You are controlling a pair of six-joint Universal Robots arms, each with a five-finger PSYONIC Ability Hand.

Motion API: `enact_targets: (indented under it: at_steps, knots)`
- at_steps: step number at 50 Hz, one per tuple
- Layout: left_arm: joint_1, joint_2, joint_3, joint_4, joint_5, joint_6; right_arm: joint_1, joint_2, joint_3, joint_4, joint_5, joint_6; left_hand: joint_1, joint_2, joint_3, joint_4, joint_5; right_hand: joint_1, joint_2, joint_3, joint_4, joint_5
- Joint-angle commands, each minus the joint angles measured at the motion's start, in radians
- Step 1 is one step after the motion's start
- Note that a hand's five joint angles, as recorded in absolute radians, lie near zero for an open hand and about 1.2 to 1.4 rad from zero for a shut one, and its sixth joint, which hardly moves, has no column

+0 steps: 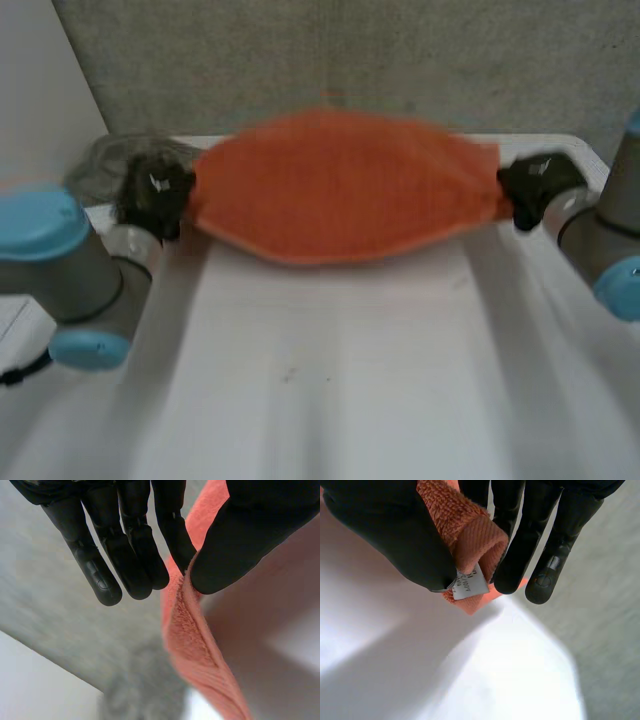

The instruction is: Fold the laundry.

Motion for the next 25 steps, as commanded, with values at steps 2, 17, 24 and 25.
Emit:
enact_targets:
  at_steps: [2,17,24,25]
  knots:
    - [0.014,-0.046,-0.149,-0.083,0.008,0.077,-0.011,0.035,0.153,0.079,-0.004,-0.051,0.253,0.200,0.203,0.193,0.239,0.409,0.228,0.212,0.208,0.230]
    - [0.065,0.074,-0.209,-0.218,0.013,0.063,-0.143,-0.086,0.338,-0.004,-0.082,-0.042,-0.516,-0.569,-0.566,-0.575,-0.530,0.409,0.228,0.212,0.208,0.230]
    - [0.127,0.077,-0.240,-0.252,0.017,-0.034,-0.180,-0.080,0.339,-0.022,-0.088,-0.042,-0.507,-0.560,-0.557,-0.567,-0.521,0.409,0.228,0.212,0.208,0.230]
    - [0.135,0.077,-0.243,-0.252,0.019,-0.034,-0.181,-0.079,0.338,-0.022,-0.090,-0.042,-0.507,-0.560,-0.557,-0.567,-0.521,0.409,0.228,0.212,0.208,0.230]
